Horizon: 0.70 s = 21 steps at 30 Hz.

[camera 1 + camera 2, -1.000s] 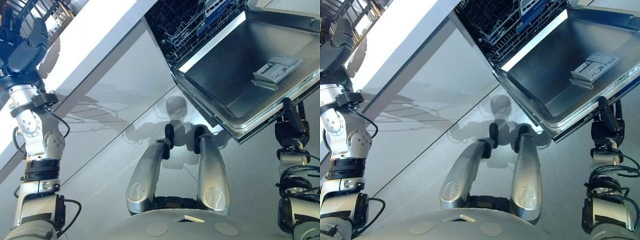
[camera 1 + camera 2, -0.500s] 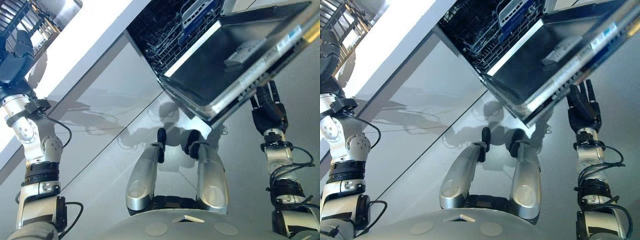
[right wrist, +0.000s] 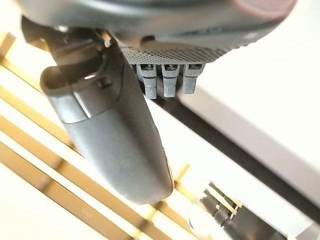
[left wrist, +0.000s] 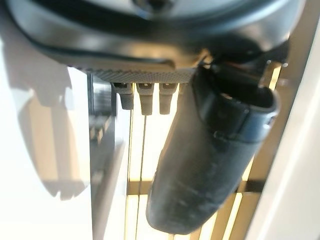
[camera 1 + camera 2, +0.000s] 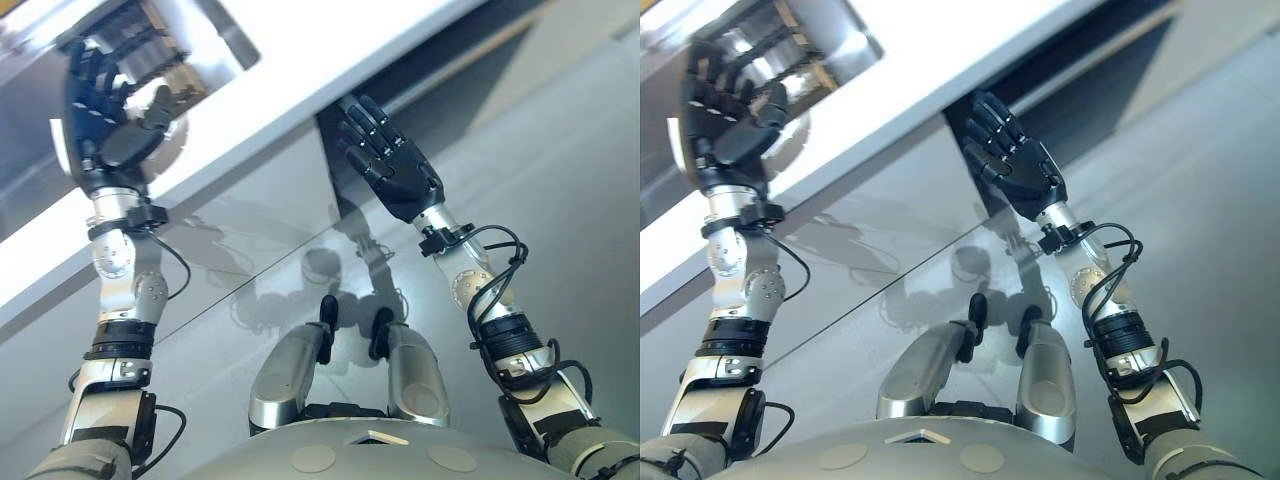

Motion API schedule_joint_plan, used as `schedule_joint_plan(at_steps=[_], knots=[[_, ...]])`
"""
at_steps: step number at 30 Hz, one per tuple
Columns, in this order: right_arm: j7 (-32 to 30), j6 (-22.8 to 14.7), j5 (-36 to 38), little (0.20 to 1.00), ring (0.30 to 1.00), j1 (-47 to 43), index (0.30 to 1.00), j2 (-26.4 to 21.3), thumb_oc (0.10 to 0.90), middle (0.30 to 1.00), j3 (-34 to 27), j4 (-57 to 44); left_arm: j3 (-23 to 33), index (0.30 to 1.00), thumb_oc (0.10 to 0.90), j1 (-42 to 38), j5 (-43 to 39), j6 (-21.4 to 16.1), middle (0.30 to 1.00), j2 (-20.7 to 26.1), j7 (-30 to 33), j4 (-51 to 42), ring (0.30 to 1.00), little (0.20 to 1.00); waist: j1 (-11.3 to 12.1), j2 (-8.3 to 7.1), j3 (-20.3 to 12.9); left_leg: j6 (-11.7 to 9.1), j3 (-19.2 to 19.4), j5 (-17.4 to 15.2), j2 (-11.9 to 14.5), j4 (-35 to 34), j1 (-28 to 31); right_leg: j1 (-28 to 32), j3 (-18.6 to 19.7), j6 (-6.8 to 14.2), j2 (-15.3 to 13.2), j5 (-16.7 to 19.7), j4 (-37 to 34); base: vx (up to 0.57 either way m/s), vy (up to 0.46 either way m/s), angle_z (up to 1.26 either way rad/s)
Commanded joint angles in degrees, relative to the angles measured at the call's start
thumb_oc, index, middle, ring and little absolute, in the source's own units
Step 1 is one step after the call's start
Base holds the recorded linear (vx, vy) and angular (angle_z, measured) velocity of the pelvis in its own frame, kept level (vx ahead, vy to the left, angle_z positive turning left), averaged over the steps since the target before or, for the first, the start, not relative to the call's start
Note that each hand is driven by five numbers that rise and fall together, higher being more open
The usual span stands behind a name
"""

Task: Pick up plates and place into dishwasher.

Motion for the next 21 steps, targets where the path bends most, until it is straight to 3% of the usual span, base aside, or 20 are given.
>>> schedule_joint_plan(at_steps=[1,11,16,21], knots=[[2.32,-4.47,-0.79,0.900,0.900,-2.83,0.900,2.61,0.800,0.900,-1.33,-1.60,4.39,0.900,0.800,3.70,0.99,-3.82,0.900,2.63,-0.35,-0.90,0.900,0.900,2.26,-2.94,-6.01,1.76,0.94,-8.36,-1.73,0.79,3.88,3.66,0.66,2.70,-0.60,1.53,-6.03,0.08,0.068,0.12],[-6.36,-10.56,-8.16,0.900,0.900,10.83,0.900,4.23,0.800,0.900,-10.92,6.36,7.33,0.900,0.800,9.92,0.31,-1.94,0.900,-1.26,-2.15,-2.09,0.900,0.900,0.07,-3.29,-10.67,2.33,2.64,-8.04,-1.18,-5.73,9.22,7.38,2.44,4.88,0.84,2.81,-11.52,0.02,0.063,-0.02],[-9.43,-12.76,-18.99,0.900,0.900,16.01,0.900,4.73,0.800,0.900,-13.17,12.63,8.76,0.900,0.800,11.10,0.70,-1.34,0.900,-3.42,-2.32,-1.69,0.900,0.900,-1.53,-3.91,-12.28,2.15,3.76,-7.60,-0.60,-8.43,11.12,8.42,3.04,5.44,1.57,3.12,-13.08,-0.05,0.022,-0.12],[-11.76,-15.88,-35.50,0.900,0.900,19.66,0.900,3.28,0.800,0.900,-13.44,22.80,9.99,0.900,0.800,10.39,1.79,-0.78,0.900,-4.10,-2.08,-2.55,0.900,0.900,-2.70,-4.62,-13.36,1.75,4.52,-7.37,-0.19,-10.47,12.69,9.91,3.58,5.65,2.40,3.61,-15.26,-0.10,-0.015,-0.15]])
